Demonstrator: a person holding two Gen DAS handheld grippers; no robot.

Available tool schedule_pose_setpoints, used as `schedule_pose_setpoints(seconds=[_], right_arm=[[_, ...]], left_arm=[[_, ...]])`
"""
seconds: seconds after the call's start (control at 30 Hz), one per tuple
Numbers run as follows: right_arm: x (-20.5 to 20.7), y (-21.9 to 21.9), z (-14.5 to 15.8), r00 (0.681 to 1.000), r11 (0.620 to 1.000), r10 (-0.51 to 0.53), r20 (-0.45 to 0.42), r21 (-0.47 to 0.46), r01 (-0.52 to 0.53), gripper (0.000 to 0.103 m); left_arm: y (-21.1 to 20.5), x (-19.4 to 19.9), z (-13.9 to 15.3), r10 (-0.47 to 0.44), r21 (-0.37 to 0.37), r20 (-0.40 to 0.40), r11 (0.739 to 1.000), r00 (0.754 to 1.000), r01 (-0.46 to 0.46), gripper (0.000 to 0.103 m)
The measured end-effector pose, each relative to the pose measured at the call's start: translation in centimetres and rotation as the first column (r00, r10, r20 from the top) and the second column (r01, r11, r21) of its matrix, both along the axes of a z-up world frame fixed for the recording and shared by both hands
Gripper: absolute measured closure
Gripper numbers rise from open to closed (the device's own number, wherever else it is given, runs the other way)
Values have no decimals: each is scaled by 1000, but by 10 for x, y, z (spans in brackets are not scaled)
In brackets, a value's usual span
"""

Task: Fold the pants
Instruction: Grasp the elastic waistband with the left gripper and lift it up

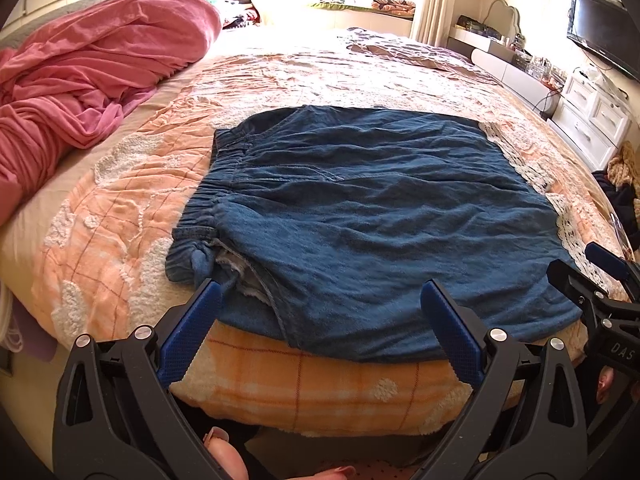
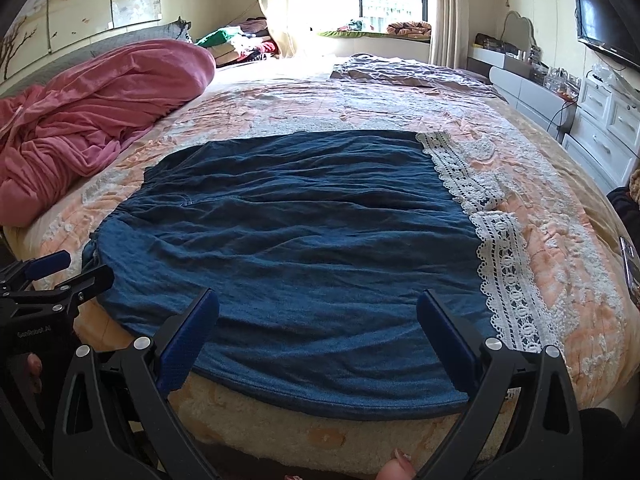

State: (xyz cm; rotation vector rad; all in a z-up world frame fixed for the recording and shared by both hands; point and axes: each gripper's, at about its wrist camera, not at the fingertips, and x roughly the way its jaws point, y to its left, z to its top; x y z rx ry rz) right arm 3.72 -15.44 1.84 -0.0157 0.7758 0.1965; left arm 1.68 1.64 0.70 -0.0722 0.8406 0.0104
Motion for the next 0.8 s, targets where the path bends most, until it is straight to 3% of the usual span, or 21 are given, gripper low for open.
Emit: schedule_pose_setpoints(seconds=[0.43,0.67,0.8], right_arm=[[85,27,21,990,991,131,-57,42,-129,4],[145,48,22,974,976,214,-74,67,-209,4],[178,64,15,963,968,250,-100,26,-249,4]], left_arm=[[40,64,23,-7,-2,11,1000,1000,7,9],[70,123,22,-2,71,8,998,1000,1,9],[86,158,11,-44,88,-24,995,999,46,9]])
